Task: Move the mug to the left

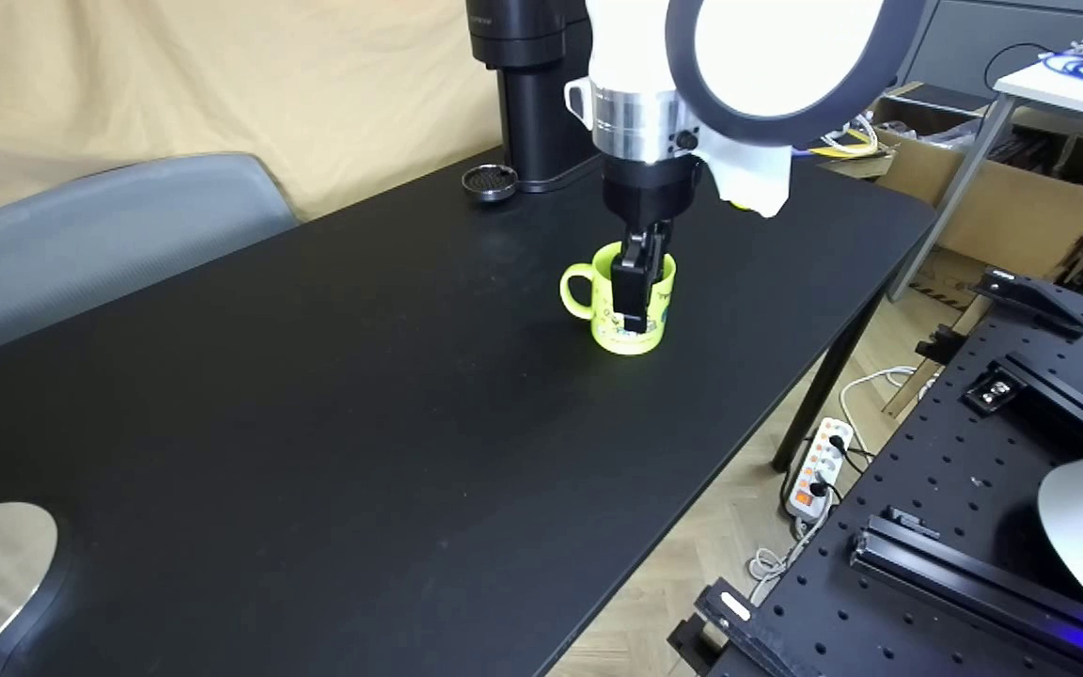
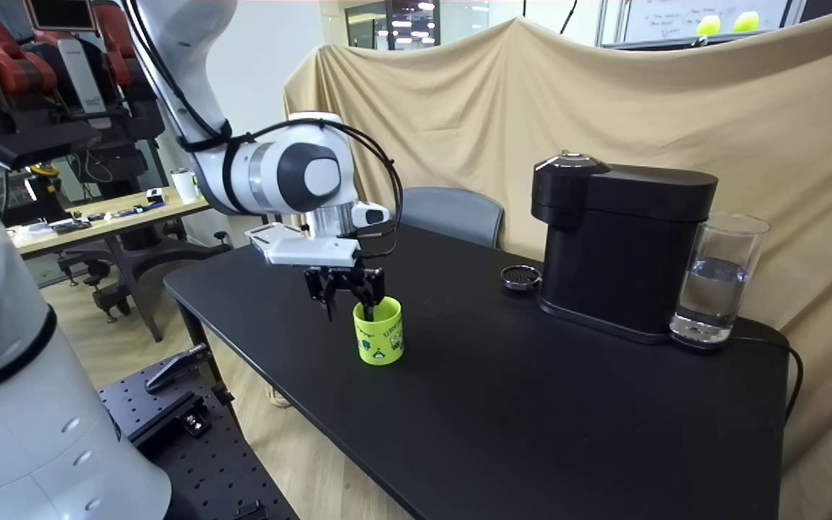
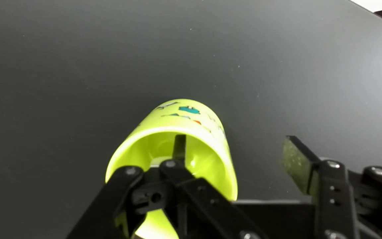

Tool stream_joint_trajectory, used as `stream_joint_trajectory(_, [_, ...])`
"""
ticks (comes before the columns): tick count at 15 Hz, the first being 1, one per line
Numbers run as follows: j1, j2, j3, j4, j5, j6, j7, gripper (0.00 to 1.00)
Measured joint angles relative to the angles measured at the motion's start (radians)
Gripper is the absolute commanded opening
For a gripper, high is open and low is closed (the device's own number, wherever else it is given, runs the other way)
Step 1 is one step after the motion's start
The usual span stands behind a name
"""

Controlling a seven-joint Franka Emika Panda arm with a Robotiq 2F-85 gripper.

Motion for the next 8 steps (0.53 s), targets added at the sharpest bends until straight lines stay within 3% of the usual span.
stream_joint_trajectory(6, [0.002, 0.010, -0.013, 0.019, -0.054, 0.008, 0.000, 0.05])
stream_joint_trajectory(8, [0.002, 0.011, -0.015, 0.025, -0.072, 0.008, 0.001, 0.00])
